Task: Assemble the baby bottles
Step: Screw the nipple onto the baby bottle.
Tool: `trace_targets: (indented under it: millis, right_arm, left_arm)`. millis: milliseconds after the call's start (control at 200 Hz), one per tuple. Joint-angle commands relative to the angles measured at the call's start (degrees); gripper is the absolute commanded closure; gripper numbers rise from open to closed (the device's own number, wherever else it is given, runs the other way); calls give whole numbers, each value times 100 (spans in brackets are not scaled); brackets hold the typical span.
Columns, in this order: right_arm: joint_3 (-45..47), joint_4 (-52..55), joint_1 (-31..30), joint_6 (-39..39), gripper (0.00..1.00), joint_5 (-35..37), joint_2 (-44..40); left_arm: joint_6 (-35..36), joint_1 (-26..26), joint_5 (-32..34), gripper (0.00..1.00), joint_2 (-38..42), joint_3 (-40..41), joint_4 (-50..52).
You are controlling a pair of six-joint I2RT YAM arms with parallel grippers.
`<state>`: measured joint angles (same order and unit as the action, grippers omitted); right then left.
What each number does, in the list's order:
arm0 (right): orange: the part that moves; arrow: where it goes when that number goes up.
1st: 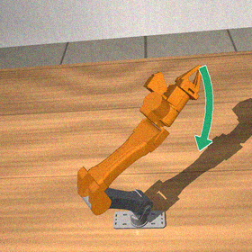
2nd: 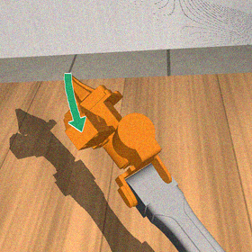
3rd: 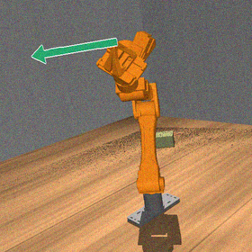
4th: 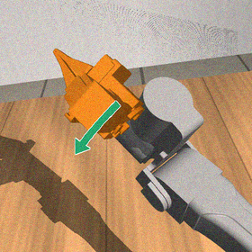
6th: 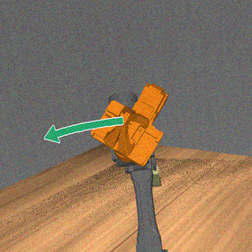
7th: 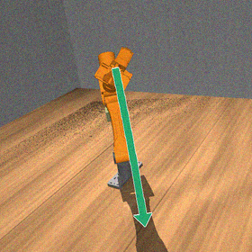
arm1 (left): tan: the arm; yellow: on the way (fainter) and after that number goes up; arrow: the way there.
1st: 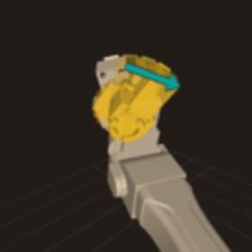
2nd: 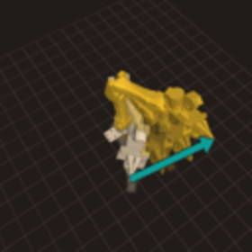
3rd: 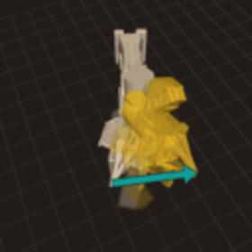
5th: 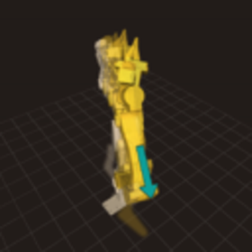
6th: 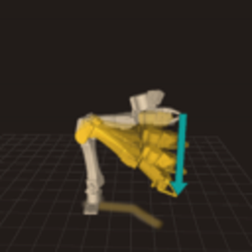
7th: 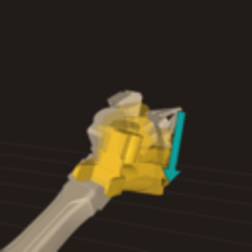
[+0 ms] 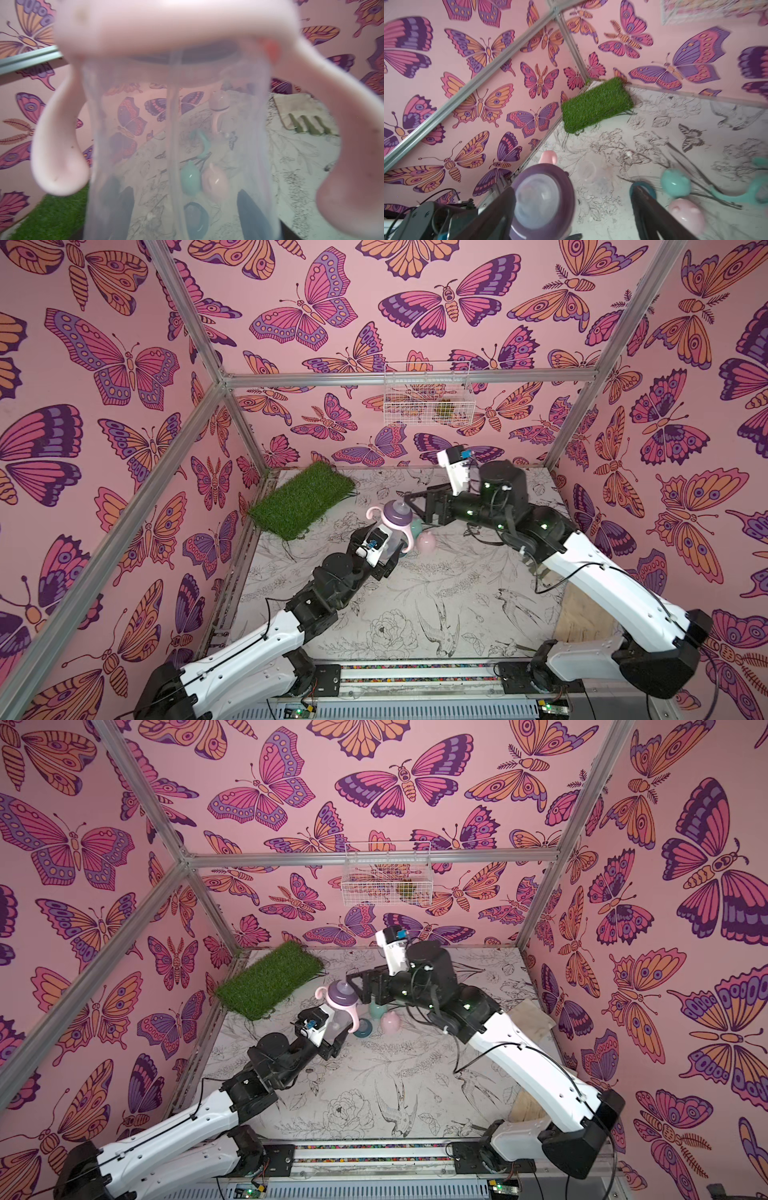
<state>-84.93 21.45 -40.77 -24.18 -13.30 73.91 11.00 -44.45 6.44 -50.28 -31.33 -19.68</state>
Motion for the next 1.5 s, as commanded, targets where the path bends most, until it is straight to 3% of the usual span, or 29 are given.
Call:
trace_targets:
  millis: [0,120,245,381,996,1492]
  right_arm:
    - [189,-356,275,656,8,-1341,-420]
    - [423,-565,311,1178,7,-2501,-612]
    - [552,-689,316,1276,6,-2950,-577]
    - [663,-994,315,1164,5,-3134,-562]
    - [489,-1274,169,1056,13,-3393,-186]
    - [404,-1114,148,1278,11,-3311,-273]
  left_arm:
    - [-886,309,-1669,100,163,-276,19]
    - [-1601,715,-3167,100,47,-345,-381]
    - [-2268,922,-4648,100,-273,-481,-1005]
    - [-2837,934,-5259,100,-604,-506,-1792]
    - [-3192,934,-5886,100,-1036,-786,-2262]
    - [-3249,935,-6014,100,-1044,-673,-2373]
